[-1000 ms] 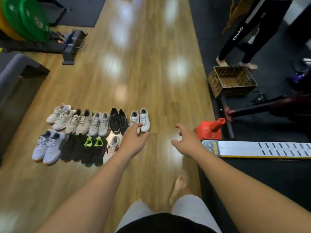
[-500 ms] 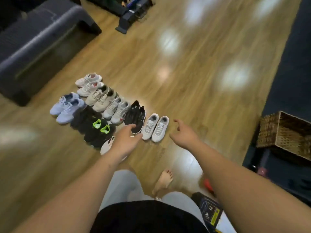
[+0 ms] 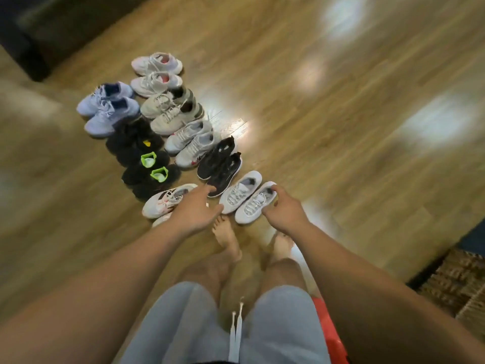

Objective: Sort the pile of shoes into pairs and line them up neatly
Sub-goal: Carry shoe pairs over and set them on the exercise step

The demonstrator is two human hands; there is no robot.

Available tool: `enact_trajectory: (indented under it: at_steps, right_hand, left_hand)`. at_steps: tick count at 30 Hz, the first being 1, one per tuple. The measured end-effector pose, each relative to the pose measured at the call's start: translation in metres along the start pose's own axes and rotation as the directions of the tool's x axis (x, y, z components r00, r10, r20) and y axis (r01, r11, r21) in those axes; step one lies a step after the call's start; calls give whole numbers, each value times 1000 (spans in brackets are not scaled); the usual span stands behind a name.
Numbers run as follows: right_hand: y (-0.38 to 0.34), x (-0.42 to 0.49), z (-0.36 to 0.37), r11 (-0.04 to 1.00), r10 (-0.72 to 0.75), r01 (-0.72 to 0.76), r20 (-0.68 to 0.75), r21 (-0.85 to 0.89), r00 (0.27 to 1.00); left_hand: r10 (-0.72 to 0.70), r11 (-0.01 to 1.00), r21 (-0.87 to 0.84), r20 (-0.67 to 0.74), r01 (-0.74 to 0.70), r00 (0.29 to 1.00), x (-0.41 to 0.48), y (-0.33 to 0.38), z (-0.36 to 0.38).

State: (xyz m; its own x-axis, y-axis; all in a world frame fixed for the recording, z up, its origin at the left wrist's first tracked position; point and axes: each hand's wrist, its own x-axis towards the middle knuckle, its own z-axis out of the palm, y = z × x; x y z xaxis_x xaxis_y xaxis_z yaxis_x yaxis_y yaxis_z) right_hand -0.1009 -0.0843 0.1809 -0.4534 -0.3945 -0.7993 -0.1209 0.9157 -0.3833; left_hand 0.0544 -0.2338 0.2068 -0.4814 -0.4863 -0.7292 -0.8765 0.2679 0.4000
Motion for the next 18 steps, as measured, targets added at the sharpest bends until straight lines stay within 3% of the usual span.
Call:
enact_trajectory:
  at_steps: [7,14,18]
  right_hand:
    - [56,158,34,986,58,-25,202,-166,978]
    - [112,302,59,944,-95,180,294,-278,951]
    - [120,358,97,911,-67,219,398,-350,915]
  left_hand:
    - [-197,979,-48,42,198,980,114,-19,75]
    - [-421,860,-294,55,417,906,228,-41,192]
    - [-429,812,-419,44,406,902,279,-50,244]
